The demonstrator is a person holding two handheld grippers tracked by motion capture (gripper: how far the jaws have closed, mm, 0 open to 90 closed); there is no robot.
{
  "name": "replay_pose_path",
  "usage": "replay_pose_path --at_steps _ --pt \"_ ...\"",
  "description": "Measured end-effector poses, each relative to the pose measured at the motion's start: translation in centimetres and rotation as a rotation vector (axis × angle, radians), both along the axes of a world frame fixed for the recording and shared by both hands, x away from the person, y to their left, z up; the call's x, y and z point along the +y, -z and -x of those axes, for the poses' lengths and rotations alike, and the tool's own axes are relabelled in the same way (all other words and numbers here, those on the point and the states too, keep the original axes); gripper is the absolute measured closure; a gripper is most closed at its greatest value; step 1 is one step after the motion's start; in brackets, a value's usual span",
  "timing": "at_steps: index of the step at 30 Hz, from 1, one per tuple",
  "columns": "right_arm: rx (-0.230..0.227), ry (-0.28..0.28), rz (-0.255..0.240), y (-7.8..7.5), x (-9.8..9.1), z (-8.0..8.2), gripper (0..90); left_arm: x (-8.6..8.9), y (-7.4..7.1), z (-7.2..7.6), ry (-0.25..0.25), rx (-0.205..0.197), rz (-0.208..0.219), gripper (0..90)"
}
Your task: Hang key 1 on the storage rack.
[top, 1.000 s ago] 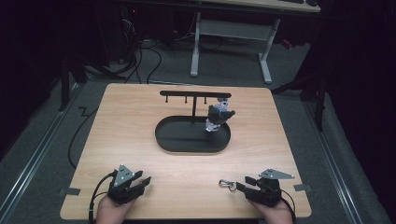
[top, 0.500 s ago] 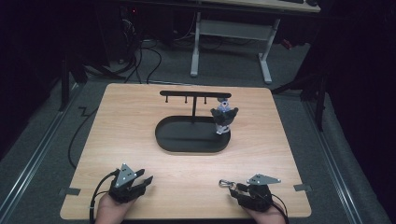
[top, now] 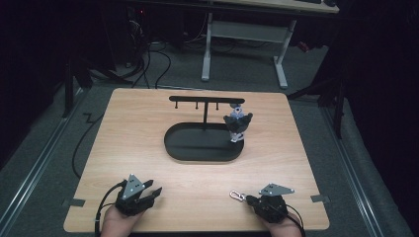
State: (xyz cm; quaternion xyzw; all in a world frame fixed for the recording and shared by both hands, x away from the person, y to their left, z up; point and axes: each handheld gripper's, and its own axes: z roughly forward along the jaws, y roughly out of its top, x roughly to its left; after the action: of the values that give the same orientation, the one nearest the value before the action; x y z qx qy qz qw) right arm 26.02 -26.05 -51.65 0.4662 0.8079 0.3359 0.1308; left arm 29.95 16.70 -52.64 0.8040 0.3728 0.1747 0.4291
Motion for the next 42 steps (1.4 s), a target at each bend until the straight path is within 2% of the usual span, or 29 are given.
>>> replay_pose_path --at_steps 10,13,15,20,26,29,30,35,42 --pt "-0.049 0.025 0.023 -0.4 -0.2 -0.4 88.5 0.0 0.1 -0.1 0.006 0.006 0.005 55.7" --pt "-0.046 0.02 0.028 -0.4 -0.2 -0.8 88.4 -0.2 0.1 0.0 0.012 0.004 0.003 55.7" --pt "-0.037 0.01 0.03 -0.3 0.0 -1.0 86.8 -0.3 0.0 0.1 0.015 0.004 0.004 55.6" --pt "-0.003 -0.003 0.088 0.0 0.4 -1.4 80.6 -0.5 0.0 0.1 0.025 0.008 0.009 55.5" --pt "0.049 -0.025 0.153 -0.9 0.6 -2.2 76.4 -0.5 0.0 0.2 0.037 0.009 0.017 55.4" --pt "0.073 -0.049 0.208 -1.2 1.0 -2.4 77.7 -0.6 0.0 0.2 0.05 0.009 0.013 55.3" --pt "0.079 -0.058 0.223 -1.4 1.1 -2.5 80.5 -0.6 -0.1 0.2 0.053 0.008 0.014 55.3" --pt "0.137 -0.075 0.232 -2.1 1.8 -3.0 88.0 -0.5 -0.2 0.3 0.06 0.0 0.016 55.3" --pt "0.173 -0.092 0.276 -3.4 2.6 -3.8 88.5 -0.1 -0.3 0.2 0.056 0.001 0.026 55.3"
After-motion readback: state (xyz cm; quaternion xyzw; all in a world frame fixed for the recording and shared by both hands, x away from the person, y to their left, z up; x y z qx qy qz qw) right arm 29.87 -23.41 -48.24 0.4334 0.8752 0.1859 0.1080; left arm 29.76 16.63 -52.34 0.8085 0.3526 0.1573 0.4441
